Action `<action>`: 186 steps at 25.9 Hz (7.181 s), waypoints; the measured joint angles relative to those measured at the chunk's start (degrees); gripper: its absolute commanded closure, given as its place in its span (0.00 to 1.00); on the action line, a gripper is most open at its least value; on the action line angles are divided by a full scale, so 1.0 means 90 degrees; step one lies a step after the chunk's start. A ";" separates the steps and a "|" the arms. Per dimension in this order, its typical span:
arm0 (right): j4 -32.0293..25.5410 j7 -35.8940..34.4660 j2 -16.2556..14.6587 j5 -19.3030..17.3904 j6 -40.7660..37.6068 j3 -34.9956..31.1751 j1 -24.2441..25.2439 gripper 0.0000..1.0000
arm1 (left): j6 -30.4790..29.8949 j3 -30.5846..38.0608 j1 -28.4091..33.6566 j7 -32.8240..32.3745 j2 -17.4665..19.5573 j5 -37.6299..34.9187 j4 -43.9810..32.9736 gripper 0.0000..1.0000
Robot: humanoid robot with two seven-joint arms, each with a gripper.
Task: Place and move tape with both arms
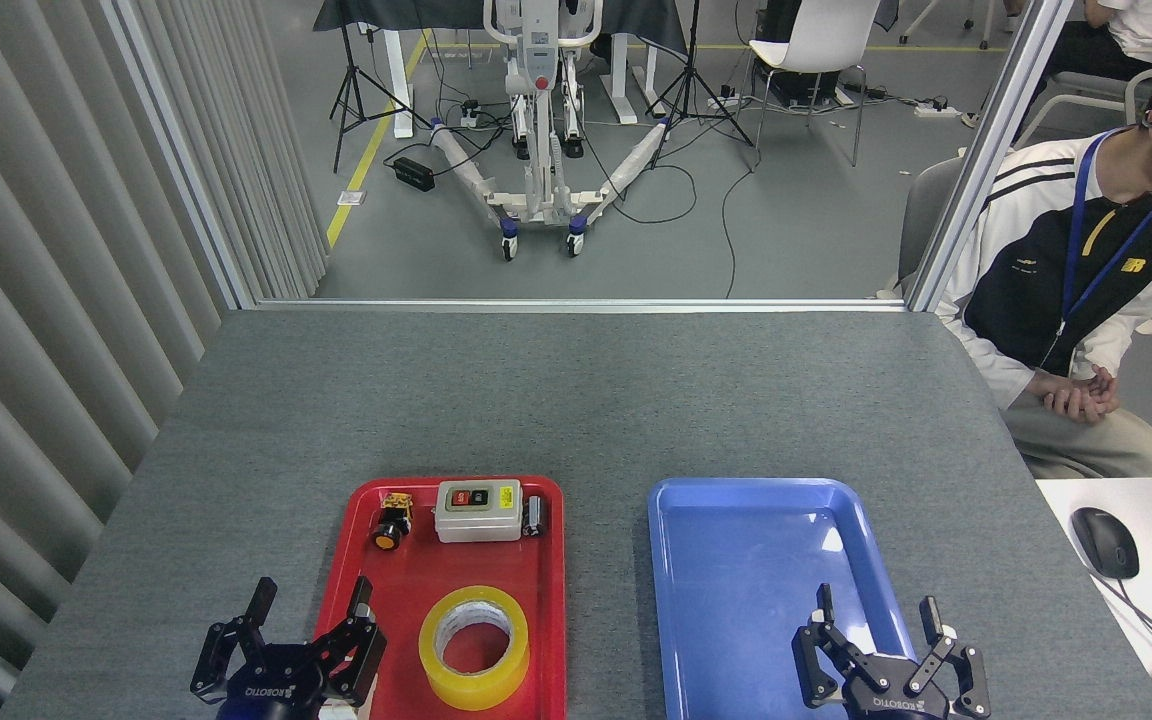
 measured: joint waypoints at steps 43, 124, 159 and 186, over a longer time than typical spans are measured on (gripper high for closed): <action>0.0039 -0.0252 0.0094 0.0100 -0.0039 0.0005 0.0011 0.01 | -0.0115 -0.0079 0.0053 0.0000 0.0178 0.0149 -0.0038 0.00; -0.0111 -0.1671 -0.0658 0.0293 -0.4980 -0.0583 0.0577 0.01 | -0.4670 -0.1625 -0.2438 -0.1533 -0.0242 0.2794 0.2551 1.00; -0.0116 -0.1767 -0.0743 0.0606 -0.5375 0.1032 0.0327 0.99 | -0.4676 -0.2283 -0.2041 -0.1413 -0.0300 0.2945 0.2299 0.00; -0.0524 0.4890 -0.0776 -0.0420 -0.4197 -0.1066 -0.0723 1.00 | 0.0851 -0.1055 -0.0663 -0.0162 0.0619 -0.0470 0.0522 0.00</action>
